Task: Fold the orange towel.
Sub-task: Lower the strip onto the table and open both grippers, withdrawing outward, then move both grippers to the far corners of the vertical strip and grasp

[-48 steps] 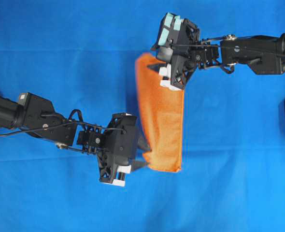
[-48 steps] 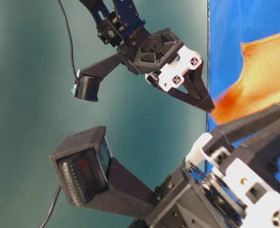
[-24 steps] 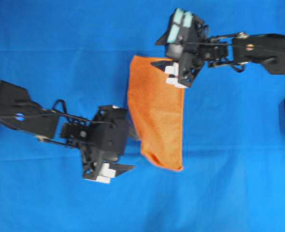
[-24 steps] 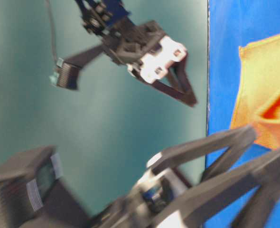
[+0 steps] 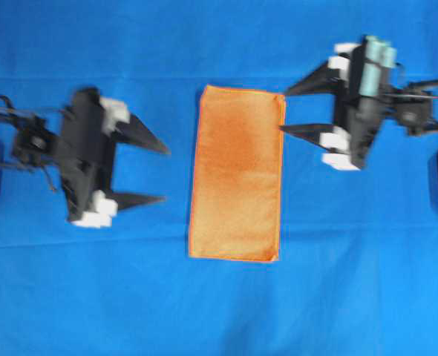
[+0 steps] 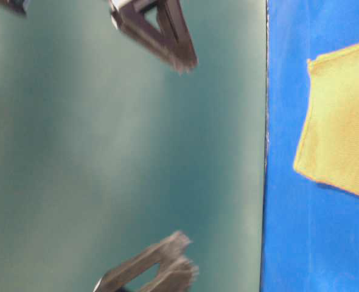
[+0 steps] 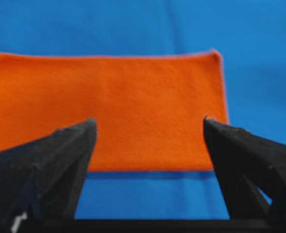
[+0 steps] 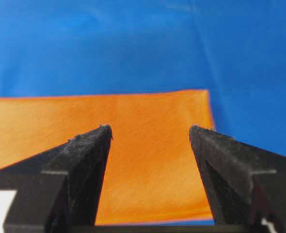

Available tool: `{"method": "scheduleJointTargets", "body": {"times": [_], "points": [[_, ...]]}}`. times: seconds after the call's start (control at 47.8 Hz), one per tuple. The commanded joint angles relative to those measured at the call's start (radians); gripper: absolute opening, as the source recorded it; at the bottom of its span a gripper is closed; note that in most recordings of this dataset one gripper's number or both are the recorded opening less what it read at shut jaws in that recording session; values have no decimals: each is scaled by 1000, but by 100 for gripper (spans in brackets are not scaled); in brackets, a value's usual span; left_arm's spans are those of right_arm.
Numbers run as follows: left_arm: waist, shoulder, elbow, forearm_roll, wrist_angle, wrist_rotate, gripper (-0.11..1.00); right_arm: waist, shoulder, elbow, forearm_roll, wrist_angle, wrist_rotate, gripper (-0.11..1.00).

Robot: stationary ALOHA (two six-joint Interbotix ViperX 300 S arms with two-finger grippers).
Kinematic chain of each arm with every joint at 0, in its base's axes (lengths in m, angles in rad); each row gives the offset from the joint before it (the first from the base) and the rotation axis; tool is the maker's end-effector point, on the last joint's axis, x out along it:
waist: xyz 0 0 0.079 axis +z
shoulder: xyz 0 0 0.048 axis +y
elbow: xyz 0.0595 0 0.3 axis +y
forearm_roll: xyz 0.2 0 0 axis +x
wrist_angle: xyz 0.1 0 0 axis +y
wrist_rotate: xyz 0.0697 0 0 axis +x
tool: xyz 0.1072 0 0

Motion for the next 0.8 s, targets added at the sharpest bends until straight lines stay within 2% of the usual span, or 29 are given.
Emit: {"method": "scheduleJointTargets", "body": {"times": [0.0, 0.126, 0.293, 0.775], "points": [[23, -78, 41, 2, -64, 3, 82, 25, -77, 29, 17, -18, 6, 65], [48, -173, 143, 0, -152, 2, 82, 57, -153, 92, 23, -57, 18, 65], [63, -210, 230, 0, -239, -14, 82, 58, -175, 164, 32, -153, 32, 65], [63, -192, 229, 0, -265, -15, 82, 51, -170, 166, 48, -172, 32, 65]]}}
